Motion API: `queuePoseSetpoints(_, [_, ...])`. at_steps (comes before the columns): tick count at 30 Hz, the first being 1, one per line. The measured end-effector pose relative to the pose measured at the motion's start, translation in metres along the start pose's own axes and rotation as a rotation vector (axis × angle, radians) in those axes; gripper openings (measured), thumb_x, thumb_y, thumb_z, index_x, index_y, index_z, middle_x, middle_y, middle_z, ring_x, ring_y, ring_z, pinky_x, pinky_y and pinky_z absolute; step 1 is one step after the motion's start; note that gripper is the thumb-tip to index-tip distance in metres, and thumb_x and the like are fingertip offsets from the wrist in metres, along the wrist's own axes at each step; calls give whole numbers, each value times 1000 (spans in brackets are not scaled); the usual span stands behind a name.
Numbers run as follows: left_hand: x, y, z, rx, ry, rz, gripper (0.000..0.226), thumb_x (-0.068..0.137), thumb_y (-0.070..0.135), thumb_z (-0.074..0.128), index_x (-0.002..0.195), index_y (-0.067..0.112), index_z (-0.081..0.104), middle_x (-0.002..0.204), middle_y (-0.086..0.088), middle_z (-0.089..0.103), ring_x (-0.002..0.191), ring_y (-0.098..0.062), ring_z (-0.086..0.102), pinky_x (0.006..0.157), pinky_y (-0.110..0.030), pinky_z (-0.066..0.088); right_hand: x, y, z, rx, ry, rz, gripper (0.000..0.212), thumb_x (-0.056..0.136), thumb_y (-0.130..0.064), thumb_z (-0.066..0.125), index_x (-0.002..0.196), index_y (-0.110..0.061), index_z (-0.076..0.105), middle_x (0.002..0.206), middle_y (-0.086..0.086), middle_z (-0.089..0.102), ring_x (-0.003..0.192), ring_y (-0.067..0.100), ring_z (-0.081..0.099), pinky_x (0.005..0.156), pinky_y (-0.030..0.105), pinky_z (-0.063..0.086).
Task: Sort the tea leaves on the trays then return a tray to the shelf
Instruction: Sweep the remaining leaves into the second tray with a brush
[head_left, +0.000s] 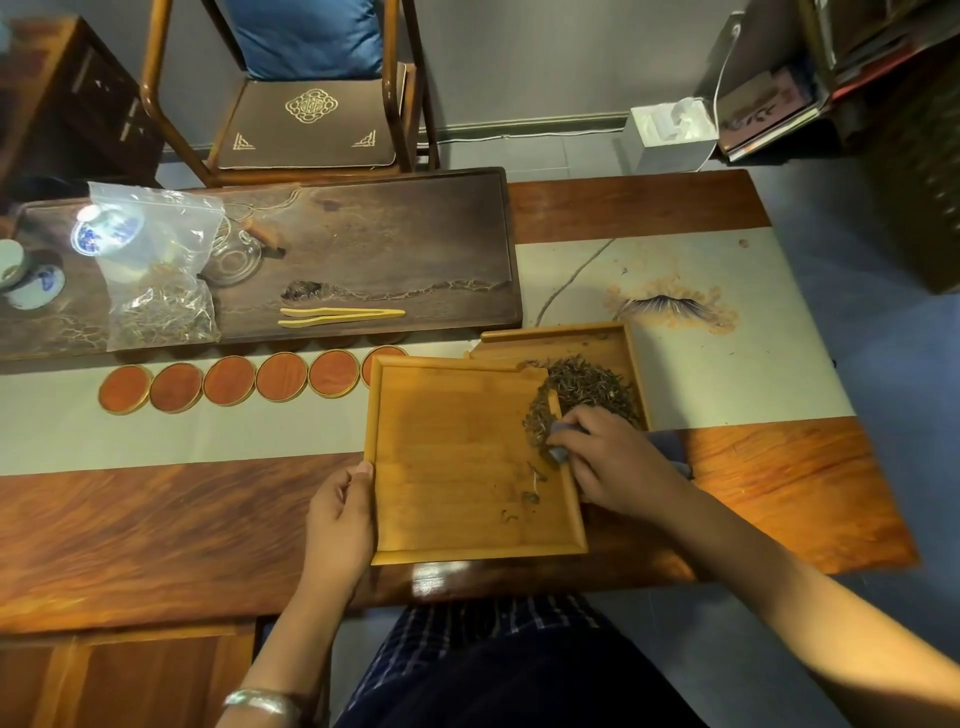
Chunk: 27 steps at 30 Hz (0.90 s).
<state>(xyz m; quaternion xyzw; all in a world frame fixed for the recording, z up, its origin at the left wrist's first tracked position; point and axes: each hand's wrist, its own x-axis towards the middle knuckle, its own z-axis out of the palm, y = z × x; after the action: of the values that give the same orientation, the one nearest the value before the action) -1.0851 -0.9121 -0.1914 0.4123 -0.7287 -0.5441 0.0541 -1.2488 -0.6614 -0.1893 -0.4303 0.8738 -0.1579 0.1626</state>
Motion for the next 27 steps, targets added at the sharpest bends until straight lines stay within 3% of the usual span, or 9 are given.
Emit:
queuePoseSetpoints(5, [-2, -4, -5, 8, -16, 24, 38, 101, 27, 43, 73, 6, 60, 65, 0, 57, 53, 2, 50, 58, -27, 38, 22, 4, -2, -43, 43, 54, 31, 90, -16, 49, 119, -11, 60, 112, 10, 52, 102, 25, 48, 86, 38, 42])
queuePoseSetpoints(9, [-5, -7, -4, 13, -15, 4, 36, 100, 26, 43, 69, 15, 57, 63, 5, 57, 55, 3, 52, 57, -25, 37, 28, 6, -5, -41, 45, 62, 30, 93, -16, 48, 120, -10, 59, 112, 9, 52, 103, 24, 48, 88, 37, 42])
queuePoseSetpoints(11, [-4, -7, -3, 17, -17, -1, 37, 100, 27, 43, 68, 14, 55, 64, 3, 55, 60, -6, 52, 58, -26, 38, 23, 4, -10, 17, 96, 73, 28, 91, -13, 51, 118, -8, 61, 108, 10, 53, 102, 25, 50, 87, 37, 45])
queuePoseSetpoints(14, [-1, -6, -3, 16, -8, -12, 35, 100, 27, 44, 69, 17, 56, 66, 4, 56, 63, -9, 51, 59, -28, 38, 5, -9, -16, 101, 132, 23, 26, 88, -8, 55, 113, -6, 63, 105, 10, 55, 98, 24, 52, 82, 38, 47])
queuePoseSetpoints(17, [2, -7, -1, 27, -6, -18, 33, 100, 29, 44, 74, 15, 59, 72, 0, 60, 68, -12, 54, 60, -29, 38, -23, -33, -17, 128, 59, -84, 29, 84, -5, 58, 112, -8, 64, 105, 10, 56, 94, 23, 53, 77, 37, 48])
queuePoseSetpoints(22, [3, -7, 3, 59, -16, 0, 38, 100, 30, 42, 72, 10, 58, 69, -2, 59, 59, 0, 52, 58, -27, 38, -46, -66, -3, 140, 0, -190, 29, 84, -7, 58, 112, -12, 64, 107, 10, 57, 98, 22, 54, 79, 30, 46])
queuePoseSetpoints(27, [3, -1, 5, 67, -27, 43, 39, 100, 28, 43, 70, 8, 57, 64, -1, 56, 54, 4, 50, 56, -29, 37, -39, -74, 12, 124, -38, -239, 31, 87, -10, 54, 117, -14, 61, 110, 12, 56, 101, 26, 53, 80, 35, 46])
